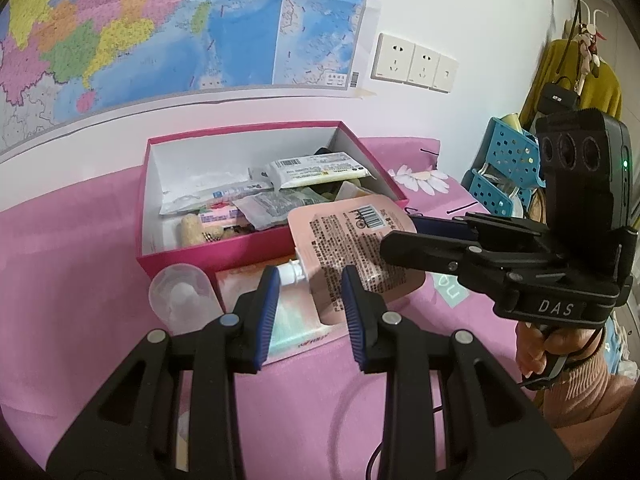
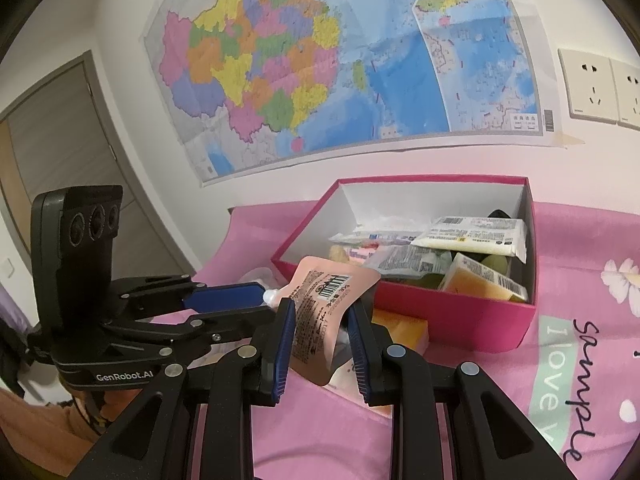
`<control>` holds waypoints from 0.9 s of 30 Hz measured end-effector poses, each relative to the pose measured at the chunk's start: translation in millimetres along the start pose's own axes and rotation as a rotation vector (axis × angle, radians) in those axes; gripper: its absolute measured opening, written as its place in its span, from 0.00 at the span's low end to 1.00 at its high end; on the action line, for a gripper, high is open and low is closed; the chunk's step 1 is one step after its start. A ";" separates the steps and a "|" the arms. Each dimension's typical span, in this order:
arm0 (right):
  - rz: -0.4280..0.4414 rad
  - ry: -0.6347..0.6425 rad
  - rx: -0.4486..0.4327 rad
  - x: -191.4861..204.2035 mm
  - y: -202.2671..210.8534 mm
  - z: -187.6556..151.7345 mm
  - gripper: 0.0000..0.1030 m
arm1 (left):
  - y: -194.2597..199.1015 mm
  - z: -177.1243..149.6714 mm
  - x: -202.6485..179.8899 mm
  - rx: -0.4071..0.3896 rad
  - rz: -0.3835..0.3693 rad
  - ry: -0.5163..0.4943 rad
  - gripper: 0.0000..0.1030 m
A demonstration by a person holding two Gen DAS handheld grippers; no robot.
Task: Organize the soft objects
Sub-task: 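Carry the pink pouch toward the pink box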
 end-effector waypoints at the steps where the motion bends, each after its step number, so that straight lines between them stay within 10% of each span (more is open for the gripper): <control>1: 0.000 0.001 -0.001 -0.3 -0.2 0.9 0.26 | 0.0 0.9 0.3 -0.001 0.000 0.000 0.32; 27: 0.002 0.013 -0.045 -7.7 -8.7 34.6 0.26 | -8.1 30.6 10.3 -0.019 0.030 0.015 0.32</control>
Point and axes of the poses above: each gripper's, at about its wrist camera, not at the fingertips, and y roughly against the way its jaws point, x to its left, z to its top, the point moved 4 cm from there along -y, roughly the way its jaws point, and after that the axes turned 3 degrees about -z, right-handed, at the moved point
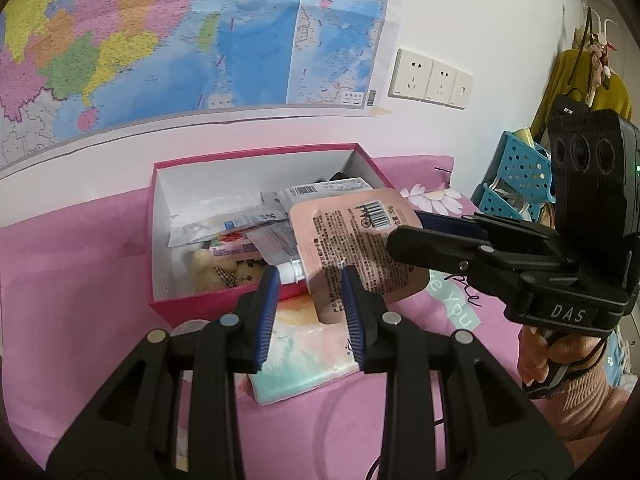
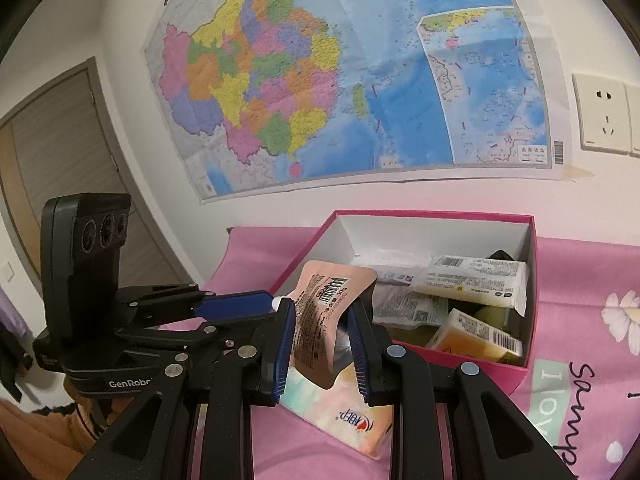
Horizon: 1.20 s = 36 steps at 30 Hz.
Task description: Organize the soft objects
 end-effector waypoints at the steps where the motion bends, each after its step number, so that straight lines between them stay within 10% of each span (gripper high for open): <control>1: 0.000 0.000 -0.002 -0.1 -0.2 0.4 0.26 | -1.1 1.1 0.6 0.001 0.000 0.001 0.32; 21: 0.027 -0.035 0.022 -12.1 -21.2 4.0 0.20 | -12.4 12.6 2.3 0.014 -0.024 0.007 0.25; 36: -0.002 -0.063 0.201 -34.5 -37.6 -58.9 0.42 | -19.4 -64.9 -4.8 0.146 -0.072 0.022 0.33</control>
Point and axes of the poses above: each gripper's, at about its wrist camera, not at the fingertips, and y roughly against the way its jaws point, x to its left, z to its top, the point moved 4 cm from there along -y, roughly the way its jaws point, and after that the axes turned 3 degrees about -z, right-handed, at the moved point
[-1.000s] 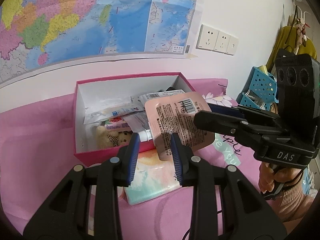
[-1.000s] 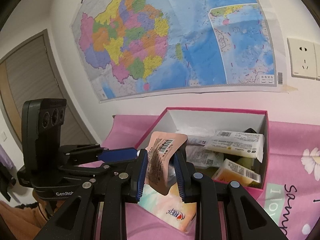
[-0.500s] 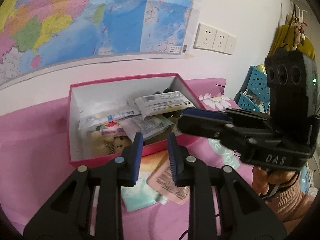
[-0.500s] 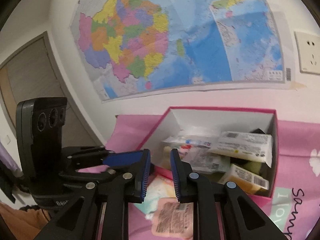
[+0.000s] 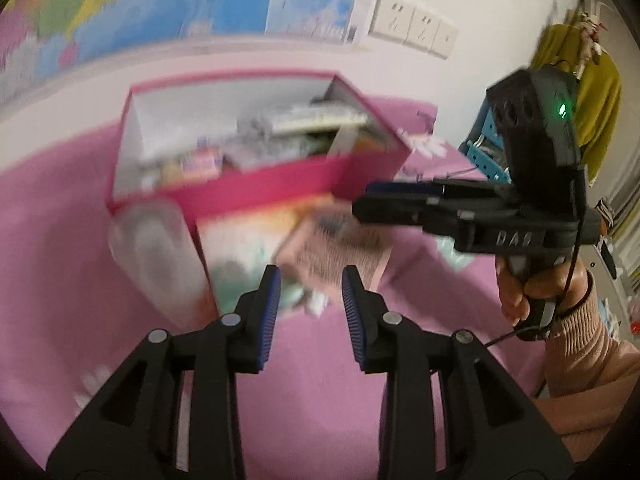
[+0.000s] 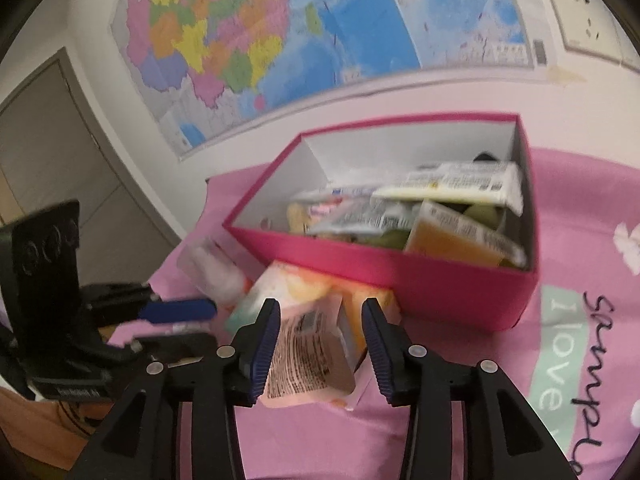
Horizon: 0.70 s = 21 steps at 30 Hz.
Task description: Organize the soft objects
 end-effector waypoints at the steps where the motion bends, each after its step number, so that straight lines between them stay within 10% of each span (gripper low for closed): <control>1: 0.000 0.001 0.008 0.5 -2.9 -1.4 0.42 | -4.8 -5.2 2.7 0.018 -0.003 0.020 0.33; 21: 0.001 -0.048 0.016 1.9 -10.2 -18.1 0.32 | -27.0 -18.0 3.6 0.075 -0.065 0.151 0.33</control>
Point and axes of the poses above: each gripper's, at about its wrist camera, not at the fingertips, and y roughly against the way its jaws point, x to its left, z to its top, the point moved 4 cm from there along -y, roughly the way its jaws point, and after that the axes turned 3 degrees about -z, right-handed, at the moved point
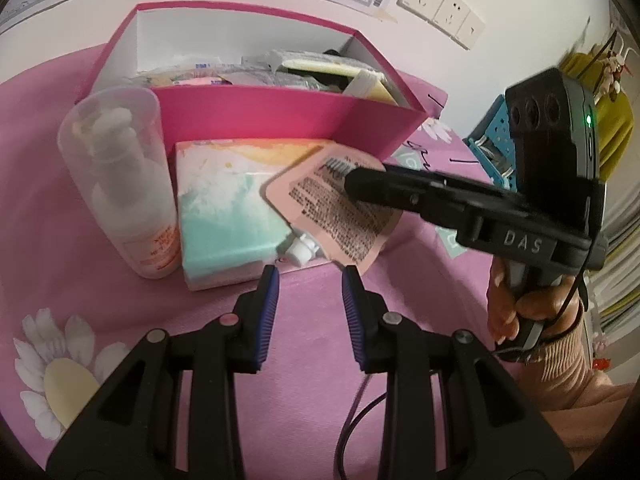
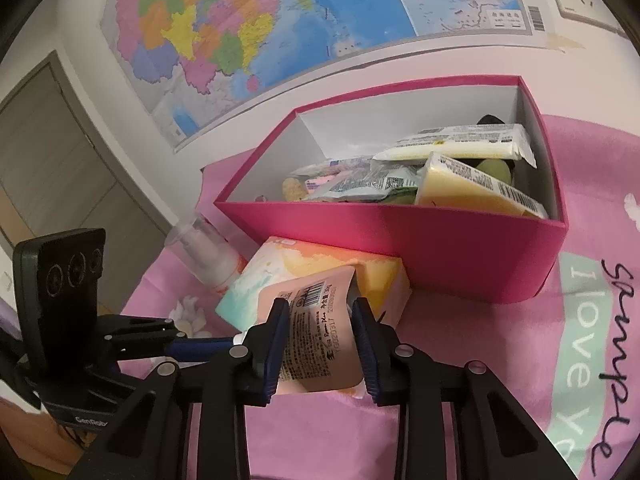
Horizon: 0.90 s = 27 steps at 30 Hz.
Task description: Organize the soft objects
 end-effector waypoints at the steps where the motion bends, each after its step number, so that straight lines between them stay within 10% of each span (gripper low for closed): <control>1: 0.000 -0.001 -0.001 0.5 0.2 -0.9 0.32 | 2.0 -0.2 0.8 -0.007 0.008 0.000 0.33; 27: -0.009 -0.162 -0.055 -13.5 8.8 -7.2 0.30 | 9.5 13.3 6.1 -0.092 0.075 0.029 0.24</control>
Point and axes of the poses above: each gripper's, at about its wrist camera, not at the fingertips, and y roughly against the way its jaws point, x to its left, z to its top, the point moved 4 cm from there along -y, roughly the way its jaws point, and after that the axes turned 3 degrees about -z, right-handed, at the moved point
